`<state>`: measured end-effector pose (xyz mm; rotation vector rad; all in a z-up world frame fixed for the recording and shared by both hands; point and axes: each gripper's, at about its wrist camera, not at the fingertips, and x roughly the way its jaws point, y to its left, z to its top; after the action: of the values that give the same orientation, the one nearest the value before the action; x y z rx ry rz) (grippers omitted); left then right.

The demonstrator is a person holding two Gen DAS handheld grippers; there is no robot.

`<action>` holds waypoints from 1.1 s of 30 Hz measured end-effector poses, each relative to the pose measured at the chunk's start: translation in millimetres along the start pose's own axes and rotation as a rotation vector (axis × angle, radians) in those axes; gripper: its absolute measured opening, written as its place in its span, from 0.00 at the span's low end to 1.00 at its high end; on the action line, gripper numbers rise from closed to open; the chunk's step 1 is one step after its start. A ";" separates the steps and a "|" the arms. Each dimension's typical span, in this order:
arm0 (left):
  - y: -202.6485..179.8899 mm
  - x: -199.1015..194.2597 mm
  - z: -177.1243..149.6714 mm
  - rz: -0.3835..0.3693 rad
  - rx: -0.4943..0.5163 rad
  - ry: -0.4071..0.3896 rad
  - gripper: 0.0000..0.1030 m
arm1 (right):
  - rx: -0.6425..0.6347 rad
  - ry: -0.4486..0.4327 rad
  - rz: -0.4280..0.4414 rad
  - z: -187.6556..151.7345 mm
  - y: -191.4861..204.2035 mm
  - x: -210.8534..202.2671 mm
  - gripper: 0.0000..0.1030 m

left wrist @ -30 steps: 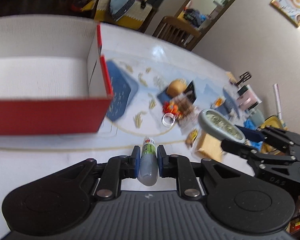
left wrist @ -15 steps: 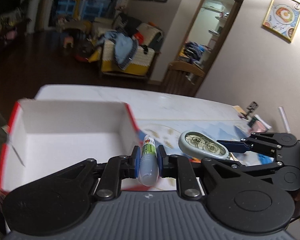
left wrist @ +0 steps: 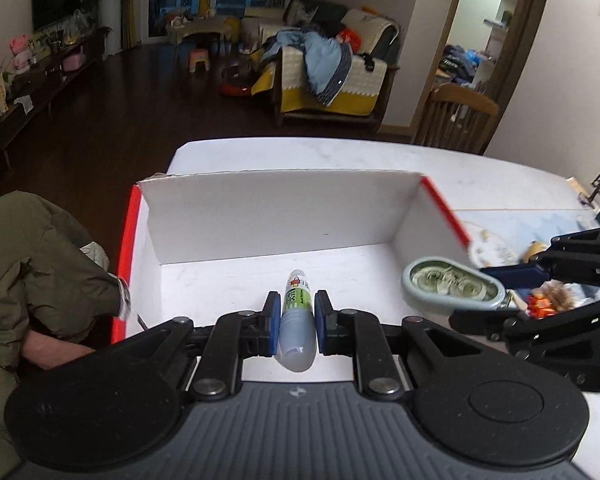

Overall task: Organize objects
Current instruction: 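Carry both items into the red shoebox and open both grippers to release them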

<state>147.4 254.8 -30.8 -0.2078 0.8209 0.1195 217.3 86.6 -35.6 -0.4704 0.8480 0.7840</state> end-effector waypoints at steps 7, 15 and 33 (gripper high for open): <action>11.7 28.0 8.4 0.027 0.030 0.089 0.16 | -0.004 0.099 0.023 17.4 14.5 38.9 0.39; 21.5 55.4 6.7 0.028 0.049 0.211 0.16 | -0.005 0.242 0.024 28.7 25.6 73.5 0.39; 25.0 85.1 2.2 0.034 0.078 0.400 0.16 | 0.029 0.367 0.028 27.0 27.2 98.9 0.39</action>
<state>201.9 281.8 -95.4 -0.1459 1.2257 0.0785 250.5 163.1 -101.3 -0.5880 1.2070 0.7198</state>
